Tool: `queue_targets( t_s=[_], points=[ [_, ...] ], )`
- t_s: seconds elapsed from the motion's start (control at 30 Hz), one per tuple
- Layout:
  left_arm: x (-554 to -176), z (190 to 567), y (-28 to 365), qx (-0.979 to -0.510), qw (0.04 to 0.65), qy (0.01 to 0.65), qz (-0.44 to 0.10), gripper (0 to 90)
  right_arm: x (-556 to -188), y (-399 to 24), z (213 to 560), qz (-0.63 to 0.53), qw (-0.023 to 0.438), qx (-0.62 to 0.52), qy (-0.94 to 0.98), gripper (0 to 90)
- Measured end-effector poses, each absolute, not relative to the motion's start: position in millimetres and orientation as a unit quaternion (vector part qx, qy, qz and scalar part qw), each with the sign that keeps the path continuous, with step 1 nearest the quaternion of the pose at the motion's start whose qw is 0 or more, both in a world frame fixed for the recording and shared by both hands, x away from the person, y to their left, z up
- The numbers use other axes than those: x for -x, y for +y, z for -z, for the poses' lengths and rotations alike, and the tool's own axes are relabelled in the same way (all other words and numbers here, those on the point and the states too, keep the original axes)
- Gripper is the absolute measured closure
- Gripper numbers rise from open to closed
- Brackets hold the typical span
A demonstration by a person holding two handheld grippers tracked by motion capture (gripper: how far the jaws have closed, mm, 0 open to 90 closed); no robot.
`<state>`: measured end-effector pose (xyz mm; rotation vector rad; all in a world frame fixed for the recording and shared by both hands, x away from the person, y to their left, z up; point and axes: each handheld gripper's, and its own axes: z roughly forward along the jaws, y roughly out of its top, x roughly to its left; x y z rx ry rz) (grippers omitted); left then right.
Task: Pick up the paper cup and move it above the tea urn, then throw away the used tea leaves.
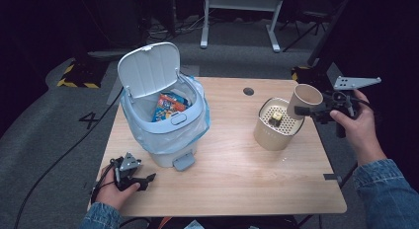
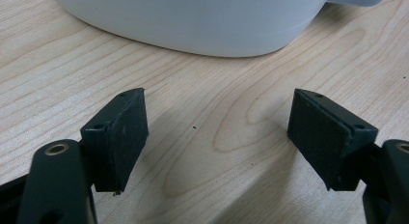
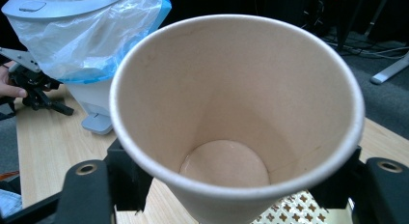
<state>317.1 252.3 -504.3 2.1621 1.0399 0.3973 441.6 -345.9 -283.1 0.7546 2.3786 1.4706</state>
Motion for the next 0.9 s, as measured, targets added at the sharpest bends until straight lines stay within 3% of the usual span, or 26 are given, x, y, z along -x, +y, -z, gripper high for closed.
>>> queue_targets(
  t_s=[0.47, 0.9],
  points=[
    [-317.1, 504.3, 251.0, -0.833, 0.344, 0.403, -0.158, 22.6, -440.7, -331.6, 274.9, -0.524, 0.147, -0.238, 0.804, 30.1],
    [-313.5, 504.5, 251.0, -0.83, 0.345, 0.409, -0.156, 22.8, -461.0, -273.1, 255.4, -0.507, 0.119, -0.165, 0.838, 30.1]
  ],
)
